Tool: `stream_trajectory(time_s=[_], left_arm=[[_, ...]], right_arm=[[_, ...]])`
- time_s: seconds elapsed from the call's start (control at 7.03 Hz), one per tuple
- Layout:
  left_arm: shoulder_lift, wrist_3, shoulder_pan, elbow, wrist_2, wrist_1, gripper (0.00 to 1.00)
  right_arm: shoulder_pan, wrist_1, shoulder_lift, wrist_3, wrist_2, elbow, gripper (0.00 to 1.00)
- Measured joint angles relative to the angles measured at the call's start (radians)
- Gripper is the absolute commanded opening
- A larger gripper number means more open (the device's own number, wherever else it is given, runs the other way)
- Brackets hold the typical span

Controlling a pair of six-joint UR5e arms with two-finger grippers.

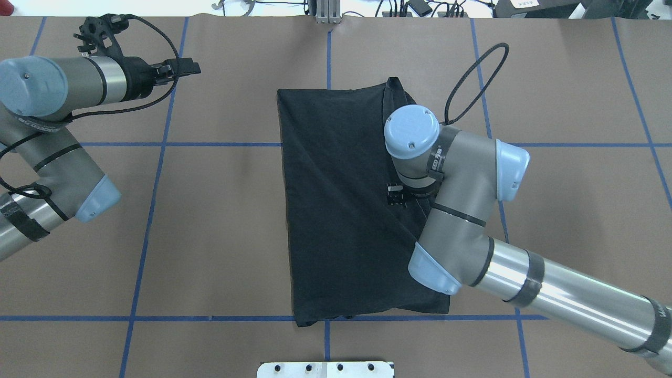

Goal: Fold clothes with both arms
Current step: 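Move the right gripper up to the collar end of the folded shirt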

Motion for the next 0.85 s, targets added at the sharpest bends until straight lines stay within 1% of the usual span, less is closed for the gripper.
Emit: stream_trajectory(time_s=[0.14,0.43,0.71,0.85], left_arm=[[0.000,0.000,0.000,0.001,0.000,0.000,1.00],[0.000,0.000,0.000,0.003,-0.001,0.000,1.00],[0.006,0.000,0.000,0.001,-0.001,-0.001,1.00],[0.007,0.000,0.000,-0.001,-0.001,-0.001,1.00]], right_arm=[[0.012,0.024,0.028,-0.016,-0.002,-0.058,1.00],[0.031,0.117,0.037,-0.045,-0.002,-0.146,1.00],[0.095,0.140,0.012,-0.160,0.028,-0.164,1.00],[0.123,0.144,-0.045,-0.224,0.035,-0.133,1.00]])
